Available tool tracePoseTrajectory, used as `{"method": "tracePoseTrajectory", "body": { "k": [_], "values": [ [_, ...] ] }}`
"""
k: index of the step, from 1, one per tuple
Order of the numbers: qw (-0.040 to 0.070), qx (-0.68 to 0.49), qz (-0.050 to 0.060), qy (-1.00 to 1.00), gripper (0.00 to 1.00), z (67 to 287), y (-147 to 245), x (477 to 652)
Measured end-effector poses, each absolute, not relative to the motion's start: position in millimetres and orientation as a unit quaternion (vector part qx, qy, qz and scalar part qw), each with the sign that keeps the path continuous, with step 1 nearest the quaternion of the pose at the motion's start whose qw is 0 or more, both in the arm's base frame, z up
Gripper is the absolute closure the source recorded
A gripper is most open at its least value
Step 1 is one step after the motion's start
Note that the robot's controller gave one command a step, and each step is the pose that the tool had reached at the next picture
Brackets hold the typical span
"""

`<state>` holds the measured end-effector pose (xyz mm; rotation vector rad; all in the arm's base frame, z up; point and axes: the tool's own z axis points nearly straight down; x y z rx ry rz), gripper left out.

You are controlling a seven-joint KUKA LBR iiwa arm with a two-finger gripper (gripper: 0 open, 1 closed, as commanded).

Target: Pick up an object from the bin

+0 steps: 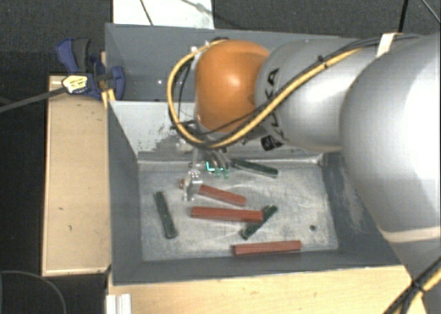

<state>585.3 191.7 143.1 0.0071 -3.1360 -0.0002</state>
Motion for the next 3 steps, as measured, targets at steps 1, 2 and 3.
{"method": "tracePoseTrajectory", "body": {
  "k": [1,2,3],
  "values": [
    [-0.001,0.000,-0.001,-1.000,0.00,147.7,191.0,587.5],
    [-0.004,-0.027,-0.002,-1.000,1.00,74.3,159.9,557.1],
    [-0.004,-0.028,-0.002,-1.000,1.00,74.3,159.9,557.0]
  ]
}}
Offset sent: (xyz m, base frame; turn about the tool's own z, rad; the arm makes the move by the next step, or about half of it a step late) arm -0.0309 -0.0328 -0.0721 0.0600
